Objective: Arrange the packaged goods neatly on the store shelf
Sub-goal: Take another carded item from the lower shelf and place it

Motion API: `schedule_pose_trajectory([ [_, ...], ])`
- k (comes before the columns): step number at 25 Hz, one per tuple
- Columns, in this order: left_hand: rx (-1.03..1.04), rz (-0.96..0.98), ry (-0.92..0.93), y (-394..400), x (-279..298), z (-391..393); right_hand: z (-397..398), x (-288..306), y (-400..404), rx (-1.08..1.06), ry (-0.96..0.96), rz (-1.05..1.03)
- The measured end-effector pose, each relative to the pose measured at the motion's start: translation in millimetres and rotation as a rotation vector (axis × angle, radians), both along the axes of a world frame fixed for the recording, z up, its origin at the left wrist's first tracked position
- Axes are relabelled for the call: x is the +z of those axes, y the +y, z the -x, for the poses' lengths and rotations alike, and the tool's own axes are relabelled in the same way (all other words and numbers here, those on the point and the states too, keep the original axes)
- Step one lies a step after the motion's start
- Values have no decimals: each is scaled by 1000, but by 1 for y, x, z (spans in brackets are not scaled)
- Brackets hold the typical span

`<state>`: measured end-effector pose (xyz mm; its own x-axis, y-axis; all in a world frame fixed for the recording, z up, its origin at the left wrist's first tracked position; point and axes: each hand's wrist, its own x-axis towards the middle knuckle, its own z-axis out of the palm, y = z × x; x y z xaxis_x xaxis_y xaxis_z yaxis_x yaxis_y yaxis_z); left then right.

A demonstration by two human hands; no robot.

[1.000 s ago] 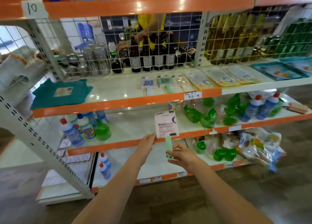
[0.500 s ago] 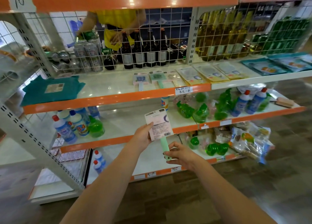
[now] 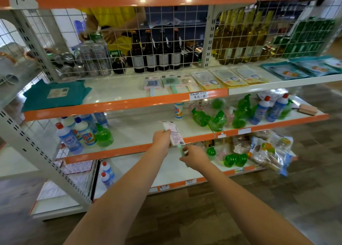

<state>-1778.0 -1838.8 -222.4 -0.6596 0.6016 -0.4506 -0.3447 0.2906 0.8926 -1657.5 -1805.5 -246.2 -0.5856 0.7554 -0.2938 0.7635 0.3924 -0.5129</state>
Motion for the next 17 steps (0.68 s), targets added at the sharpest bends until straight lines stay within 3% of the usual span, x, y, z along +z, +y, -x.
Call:
schedule_pose_trajectory([
  [2,-39,19,42,0,2,-3,3,-2,2,-38,-9,30],
  [6,-180,100,231,-8,5,-3,-7,0,5,-302,293,603],
  [9,-278,216,464,-17,5,4,-22,0,13,-393,437,840],
  [12,-363,304,624,-16,2,14,-33,2,26,-432,528,927],
  [17,-521,352,845,4,14,11,-40,21,52,-430,633,897],
])
